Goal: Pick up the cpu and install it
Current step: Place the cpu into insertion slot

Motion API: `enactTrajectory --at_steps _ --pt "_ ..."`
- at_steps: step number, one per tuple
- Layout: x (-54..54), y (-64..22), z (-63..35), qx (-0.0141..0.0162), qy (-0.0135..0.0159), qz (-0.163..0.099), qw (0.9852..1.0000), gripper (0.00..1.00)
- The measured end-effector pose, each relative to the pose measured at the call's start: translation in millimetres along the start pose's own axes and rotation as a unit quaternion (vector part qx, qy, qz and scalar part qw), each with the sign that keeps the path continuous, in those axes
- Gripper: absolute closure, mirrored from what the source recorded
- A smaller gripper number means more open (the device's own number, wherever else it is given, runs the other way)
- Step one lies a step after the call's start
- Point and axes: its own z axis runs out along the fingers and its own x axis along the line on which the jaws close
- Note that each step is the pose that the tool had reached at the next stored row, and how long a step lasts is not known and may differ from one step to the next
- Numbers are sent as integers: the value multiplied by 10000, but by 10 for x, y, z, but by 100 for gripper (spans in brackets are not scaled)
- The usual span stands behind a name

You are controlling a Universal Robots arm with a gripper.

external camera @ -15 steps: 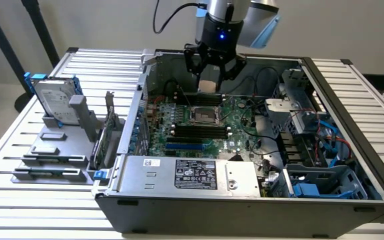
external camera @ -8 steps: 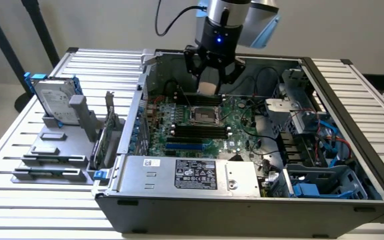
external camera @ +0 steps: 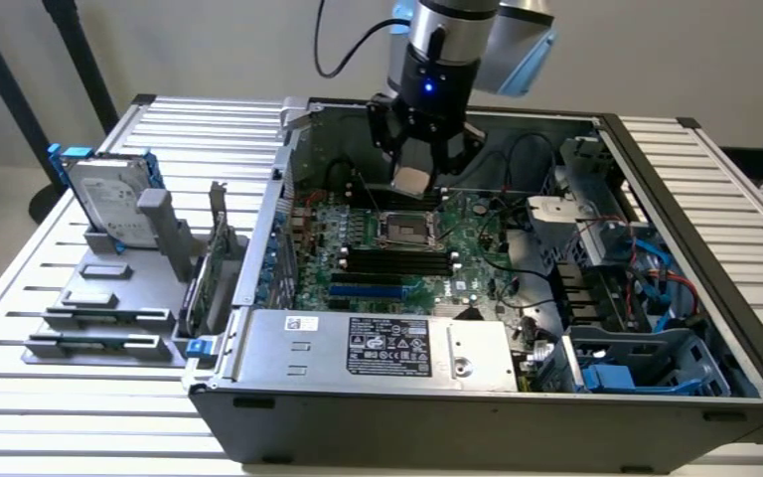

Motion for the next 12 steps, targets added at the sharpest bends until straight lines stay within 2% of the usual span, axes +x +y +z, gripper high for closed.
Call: enactTrajectory --at_steps 3,6,9,12 --pt "-3 -1 34 -25 -4 269 9996 45" --pt "-6 -1 68 -51 -8 545 9985 45" --pt "-9 -2 102 -76 -12 814 9967 45" --pt "-12 -2 137 -102 -16 1084 9941 45"
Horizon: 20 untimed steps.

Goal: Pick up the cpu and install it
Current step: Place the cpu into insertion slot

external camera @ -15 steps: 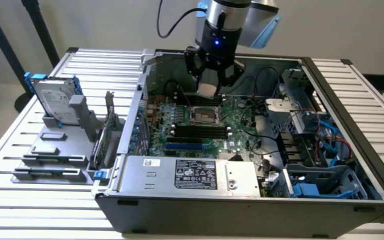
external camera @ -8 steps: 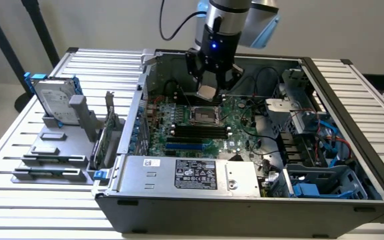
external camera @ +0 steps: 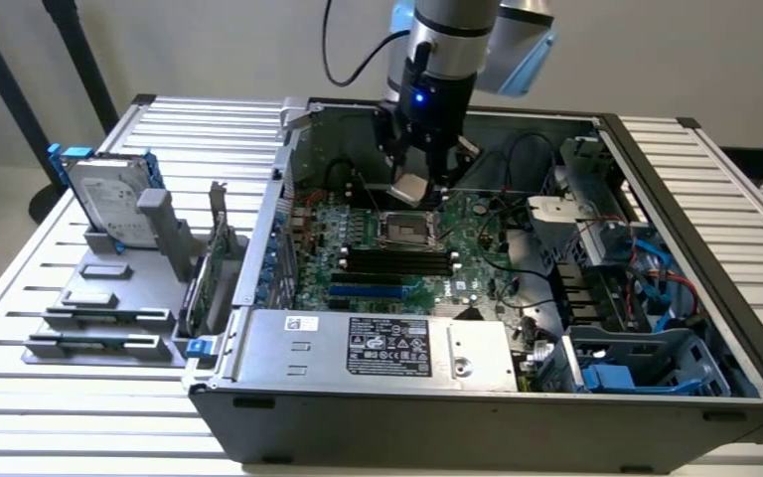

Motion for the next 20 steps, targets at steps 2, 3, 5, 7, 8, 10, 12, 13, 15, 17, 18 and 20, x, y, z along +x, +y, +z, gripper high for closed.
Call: enactTrajectory --at_steps 2,3,5,7,8,10,12,13,15,17,18,20 --pt "-2 0 23 -17 -3 187 9998 45" --pt "-3 0 34 -26 -4 276 9996 45" --pt "-5 -1 54 -43 -7 456 9990 45" --pt "-7 -1 74 -60 -10 637 9980 45" --pt "-8 -1 84 -68 -11 726 9973 45" --pt "-10 -2 103 -85 -14 905 9959 45" --pt "-11 -2 122 -101 -17 1083 9941 45" --pt "-12 -2 133 -111 -18 1180 9930 45" --pt "-14 -3 151 -127 -21 1357 9907 45" --pt "-16 -3 170 -144 -24 1535 9880 45" --pt "-17 -3 179 -152 -25 1626 9866 45" --pt "-18 -3 196 -169 -27 1802 9835 45"
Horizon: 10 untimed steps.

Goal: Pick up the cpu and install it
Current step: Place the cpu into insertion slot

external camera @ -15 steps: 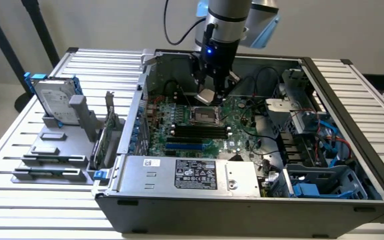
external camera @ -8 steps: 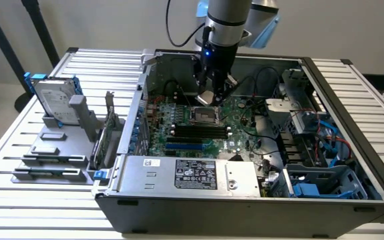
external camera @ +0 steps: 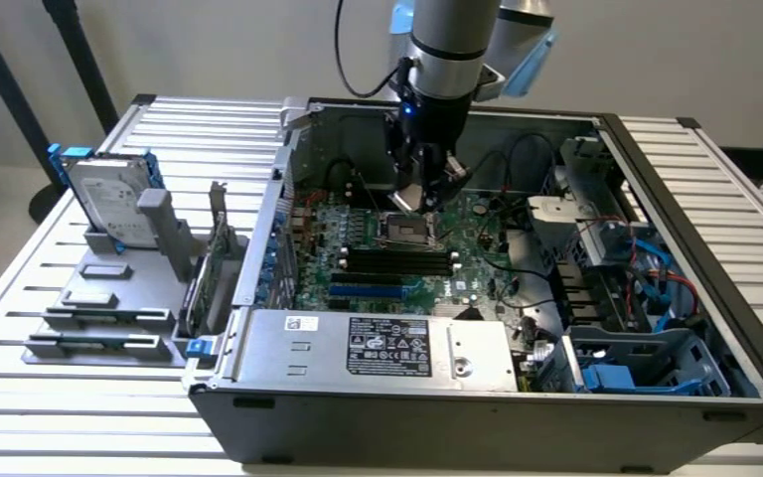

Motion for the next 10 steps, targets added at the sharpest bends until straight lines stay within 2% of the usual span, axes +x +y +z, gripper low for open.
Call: enactTrajectory --at_steps 5,10 --pt "-4 -1 44 -42 -6 455 9990 45" --pt "-8 -1 87 -75 -8 903 9959 45"
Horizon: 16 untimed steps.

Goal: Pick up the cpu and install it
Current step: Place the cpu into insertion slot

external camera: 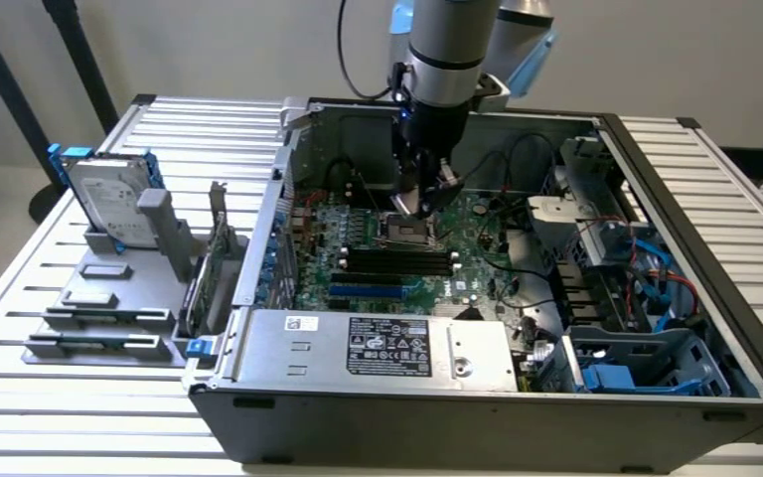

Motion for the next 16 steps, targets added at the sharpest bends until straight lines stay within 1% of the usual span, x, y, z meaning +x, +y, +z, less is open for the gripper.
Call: enactTrajectory --at_steps 2,4,6,8,10,12,14,16 --pt "-2 0 18 -14 -1 179 9998 45" --pt "-3 -1 36 -29 -2 367 9993 45" --pt "-5 -1 56 -42 -4 543 9985 45" --pt "-8 -1 78 -53 -4 725 9974 45" --pt "-10 -1 100 -62 -4 910 9958 45" --pt "-11 -2 121 -71 -5 1092 9940 45" --pt "-14 -2 141 -81 -5 1270 9919 45" --pt "-16 -2 162 -90 -5 1451 9894 45"
